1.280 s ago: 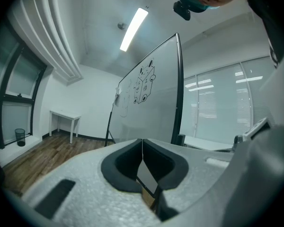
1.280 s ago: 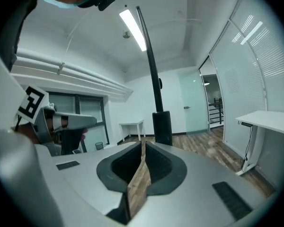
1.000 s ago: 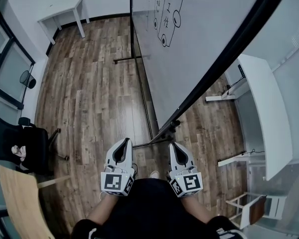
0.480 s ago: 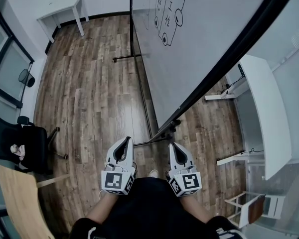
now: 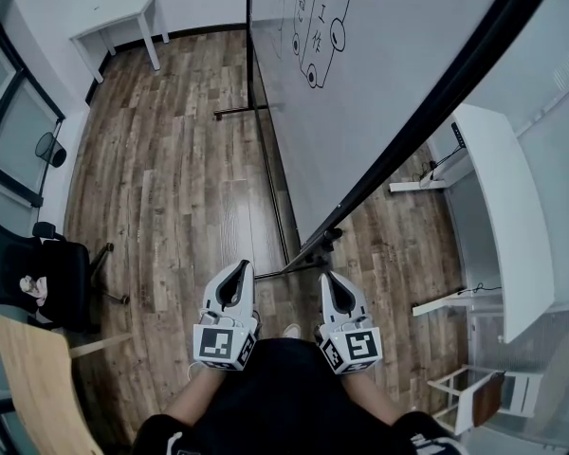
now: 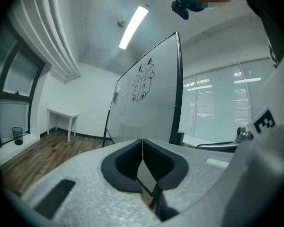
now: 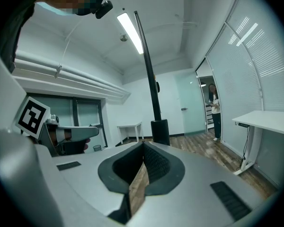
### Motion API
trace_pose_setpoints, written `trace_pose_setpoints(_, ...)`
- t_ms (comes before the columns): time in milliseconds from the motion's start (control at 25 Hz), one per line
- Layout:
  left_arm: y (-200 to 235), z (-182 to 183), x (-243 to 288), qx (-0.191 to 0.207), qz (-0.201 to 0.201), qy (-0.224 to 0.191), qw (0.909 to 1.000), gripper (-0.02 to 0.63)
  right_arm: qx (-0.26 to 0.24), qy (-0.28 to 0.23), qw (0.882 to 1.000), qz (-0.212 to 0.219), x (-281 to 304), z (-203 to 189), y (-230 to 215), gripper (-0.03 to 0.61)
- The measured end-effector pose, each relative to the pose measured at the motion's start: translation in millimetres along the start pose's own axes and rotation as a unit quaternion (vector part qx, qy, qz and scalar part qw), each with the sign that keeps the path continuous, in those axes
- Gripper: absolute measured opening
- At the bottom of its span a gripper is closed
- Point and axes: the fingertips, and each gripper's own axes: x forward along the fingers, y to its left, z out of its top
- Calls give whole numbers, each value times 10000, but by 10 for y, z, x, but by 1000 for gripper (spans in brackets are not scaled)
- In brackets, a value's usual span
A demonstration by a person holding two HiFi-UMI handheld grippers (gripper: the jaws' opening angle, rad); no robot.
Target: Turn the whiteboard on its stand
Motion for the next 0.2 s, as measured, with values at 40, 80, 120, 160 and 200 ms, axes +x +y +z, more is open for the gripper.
trace_pose_setpoints(40, -4, -1, 6, -12, 3, -3, 10000, 18, -6, -3, 10000, 2, 1, -1, -4, 12)
trace_pose_setpoints(80, -8, -2, 12, -29, 9, -9, 10000, 18, -12, -4, 10000, 2, 1, -3, -8, 12)
trace_pose_setpoints(120, -14, -5, 18, -40, 8, -12, 10000, 18, -17, -2, 10000, 1, -1, -7, -12, 12)
trace_pose_setpoints(160, -20, -7, 23, -46, 3, -13, 10000, 18, -20, 2, 10000, 0, -3, -11, -15, 12)
trace_pose_setpoints(200, -27, -10, 28, -51, -2, -14, 10000, 18, -23, 8, 10000, -2, -5, -16, -18, 12)
